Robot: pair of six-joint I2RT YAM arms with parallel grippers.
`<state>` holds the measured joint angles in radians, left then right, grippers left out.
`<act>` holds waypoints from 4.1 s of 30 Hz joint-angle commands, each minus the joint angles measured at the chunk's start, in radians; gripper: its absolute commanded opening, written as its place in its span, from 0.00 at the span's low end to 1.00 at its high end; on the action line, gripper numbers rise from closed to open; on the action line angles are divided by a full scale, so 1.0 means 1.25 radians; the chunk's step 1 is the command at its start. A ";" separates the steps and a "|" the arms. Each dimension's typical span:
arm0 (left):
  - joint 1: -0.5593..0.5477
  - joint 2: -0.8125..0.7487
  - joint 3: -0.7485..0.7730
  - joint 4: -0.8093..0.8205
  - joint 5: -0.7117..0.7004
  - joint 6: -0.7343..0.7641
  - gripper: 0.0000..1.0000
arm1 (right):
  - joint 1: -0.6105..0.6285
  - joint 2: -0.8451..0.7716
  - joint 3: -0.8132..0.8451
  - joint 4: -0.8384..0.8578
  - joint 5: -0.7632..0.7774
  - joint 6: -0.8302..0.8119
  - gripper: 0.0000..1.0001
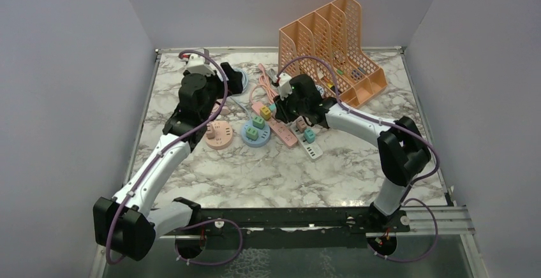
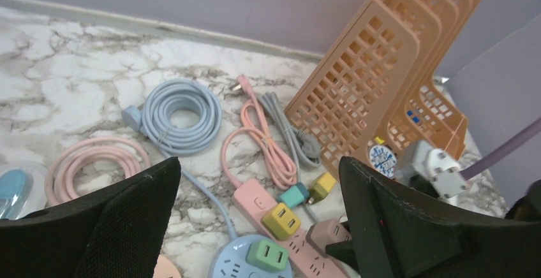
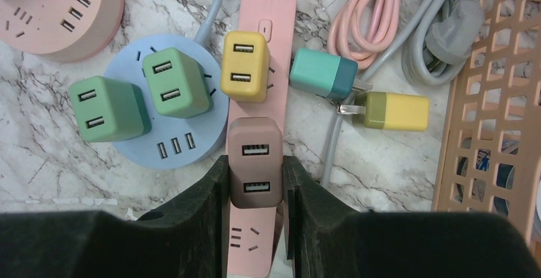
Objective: Insert the plug
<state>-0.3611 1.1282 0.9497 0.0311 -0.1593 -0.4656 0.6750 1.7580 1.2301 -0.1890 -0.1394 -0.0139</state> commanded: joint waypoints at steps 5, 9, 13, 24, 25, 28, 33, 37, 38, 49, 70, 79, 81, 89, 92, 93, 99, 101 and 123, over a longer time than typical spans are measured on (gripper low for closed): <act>0.003 -0.019 0.048 0.043 -0.012 0.040 0.96 | 0.015 0.040 0.038 -0.025 -0.015 -0.011 0.01; 0.003 -0.016 0.057 0.029 0.014 0.052 0.96 | 0.024 0.064 0.054 -0.036 -0.010 -0.011 0.01; 0.003 -0.015 0.059 0.029 0.036 0.064 0.96 | 0.030 0.077 0.062 -0.048 -0.001 -0.011 0.01; 0.003 -0.015 0.067 0.019 0.040 0.090 0.96 | 0.040 0.069 0.036 0.006 0.066 -0.002 0.01; 0.003 -0.015 0.067 0.018 0.040 0.090 0.96 | 0.040 0.064 0.031 0.015 0.069 0.002 0.01; 0.003 -0.014 0.070 0.016 0.037 0.091 0.96 | 0.040 0.051 0.020 0.043 0.081 0.010 0.01; 0.003 -0.016 0.076 0.007 0.033 0.100 0.96 | 0.040 0.073 0.031 0.026 0.064 0.012 0.01; 0.003 -0.026 0.092 -0.015 0.015 0.130 0.96 | 0.040 0.074 0.027 -0.001 0.049 0.012 0.01; 0.003 -0.029 0.097 -0.021 0.007 0.140 0.96 | 0.040 0.071 0.020 -0.002 0.046 0.008 0.01; 0.003 -0.057 0.156 -0.062 -0.045 0.211 0.99 | 0.056 0.127 0.030 -0.052 0.094 -0.021 0.01; 0.003 -0.060 0.172 -0.056 -0.047 0.216 0.99 | 0.092 0.250 -0.050 -0.042 0.148 0.044 0.01; 0.003 -0.054 0.174 -0.063 -0.044 0.223 0.99 | 0.116 0.319 -0.083 -0.017 0.159 0.081 0.01; 0.003 -0.051 0.176 -0.064 -0.040 0.224 0.99 | 0.116 0.305 -0.078 -0.017 0.156 0.085 0.01; 0.003 -0.035 0.197 -0.070 0.009 0.228 0.99 | 0.104 0.142 0.006 -0.050 0.135 0.109 0.16; 0.003 -0.027 0.206 -0.072 0.025 0.228 0.99 | 0.093 0.110 0.084 -0.083 0.147 0.129 0.35; 0.003 -0.024 0.211 -0.073 0.024 0.227 0.99 | 0.090 0.104 0.110 -0.096 0.154 0.140 0.41; 0.003 -0.013 0.224 -0.087 0.000 0.207 0.99 | 0.085 0.058 0.217 -0.122 0.195 0.180 0.57; 0.003 -0.013 0.225 -0.090 0.004 0.204 0.99 | 0.081 0.037 0.224 -0.125 0.233 0.192 0.57; 0.003 0.016 0.184 -0.072 0.060 0.098 0.99 | -0.029 0.274 0.457 -0.424 0.441 0.450 0.52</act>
<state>-0.3611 1.1316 1.1885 -0.0834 -0.1146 -0.3012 0.6395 2.0464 1.7485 -0.6250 0.3149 0.4709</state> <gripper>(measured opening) 0.989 0.515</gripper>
